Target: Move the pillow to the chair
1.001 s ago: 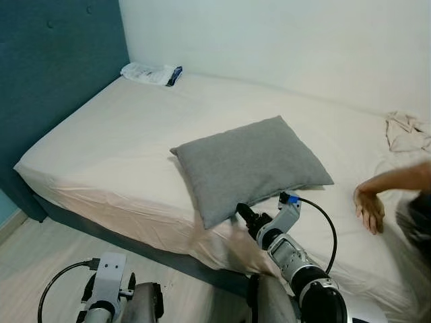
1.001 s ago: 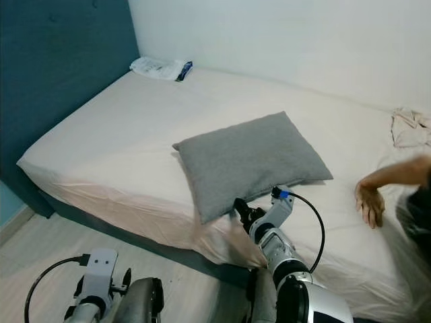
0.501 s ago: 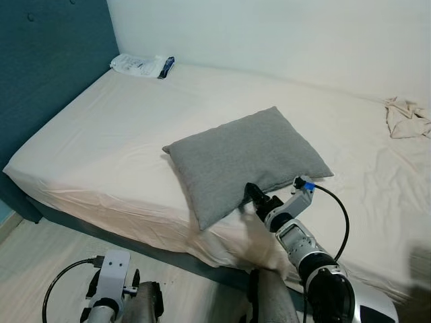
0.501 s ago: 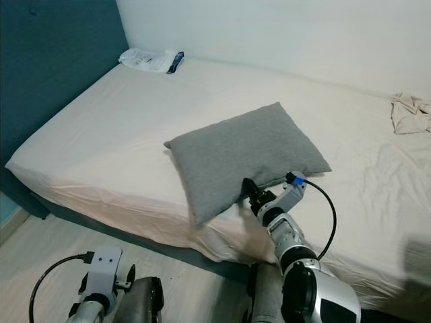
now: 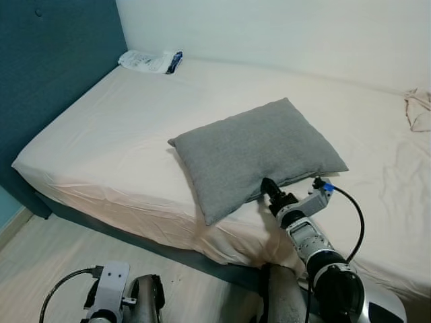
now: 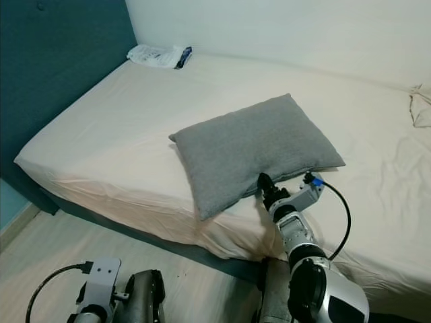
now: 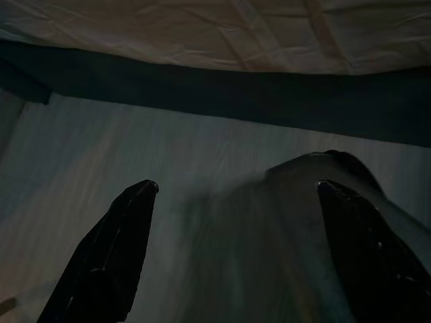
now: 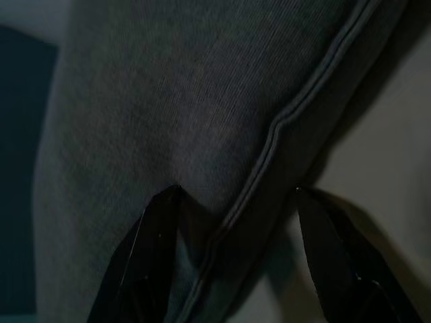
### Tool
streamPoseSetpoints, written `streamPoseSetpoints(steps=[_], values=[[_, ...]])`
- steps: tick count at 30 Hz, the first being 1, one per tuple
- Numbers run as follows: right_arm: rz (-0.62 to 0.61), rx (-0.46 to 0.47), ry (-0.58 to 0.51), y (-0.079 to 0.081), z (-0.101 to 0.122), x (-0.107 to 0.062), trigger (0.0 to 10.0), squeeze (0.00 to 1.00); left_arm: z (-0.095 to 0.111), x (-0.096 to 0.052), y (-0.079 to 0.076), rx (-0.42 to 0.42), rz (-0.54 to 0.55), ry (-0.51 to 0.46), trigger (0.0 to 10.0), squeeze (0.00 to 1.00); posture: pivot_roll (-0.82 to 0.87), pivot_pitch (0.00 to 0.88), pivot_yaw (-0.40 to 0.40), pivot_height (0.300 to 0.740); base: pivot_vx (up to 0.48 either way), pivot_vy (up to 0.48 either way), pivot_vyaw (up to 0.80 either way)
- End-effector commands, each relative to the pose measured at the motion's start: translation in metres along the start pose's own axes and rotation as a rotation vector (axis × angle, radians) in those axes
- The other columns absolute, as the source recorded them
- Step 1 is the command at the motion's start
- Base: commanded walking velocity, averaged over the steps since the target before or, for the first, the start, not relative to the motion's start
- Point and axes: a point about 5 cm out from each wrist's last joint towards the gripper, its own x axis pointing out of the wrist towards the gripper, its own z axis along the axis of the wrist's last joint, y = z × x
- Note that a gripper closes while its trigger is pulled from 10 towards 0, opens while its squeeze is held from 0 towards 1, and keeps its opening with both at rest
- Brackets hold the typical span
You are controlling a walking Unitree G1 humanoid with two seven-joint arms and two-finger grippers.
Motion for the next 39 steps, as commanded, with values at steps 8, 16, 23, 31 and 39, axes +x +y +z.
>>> streamPoseSetpoints(steps=[8, 16, 23, 31, 39], values=[[0.121, 0.036, -0.002, 0.01, -0.007, 0.002, 10.0, 0.0, -0.003, -0.005, 0.004, 0.045, -0.028, -0.02, 10.0, 0.0, 0.13, 0.167, 0.021, 0.526, 0.0, 0.0, 0.0], [0.122, 0.089, -0.029, 0.009, -0.005, 0.001, 10.0, 0.0, -0.005, -0.01, 0.004, 0.06, -0.042, -0.034, 10.0, 0.0, 0.15, 0.186, 0.025, 0.526, 0.0, 0.0, 0.0], [0.135, 0.065, -0.028, 0.022, 0.002, 0.01, 4.9, 0.0, -0.01, -0.015, 0.006, 0.064, -0.042, -0.03, 10.0, 0.0, 0.15, 0.195, 0.031, 0.526, 0.0, 0.0, 0.0], [0.153, 0.046, -0.031, 0.031, 0.006, 0.015, 0.0, 0.0, -0.008, -0.015, 0.007, 0.07, -0.045, -0.038, 10.0, 0.0, 0.15, 0.192, 0.027, 0.526, 0.0, 0.0, 0.0], [0.245, 0.057, -0.023, 0.039, 0.004, 0.016, 0.0, 0.0, -0.004, -0.011, 0.004, 0.072, -0.051, -0.041, 10.0, 0.0, 0.13, 0.173, 0.027, 0.526, 0.0, 0.0, 0.0]])
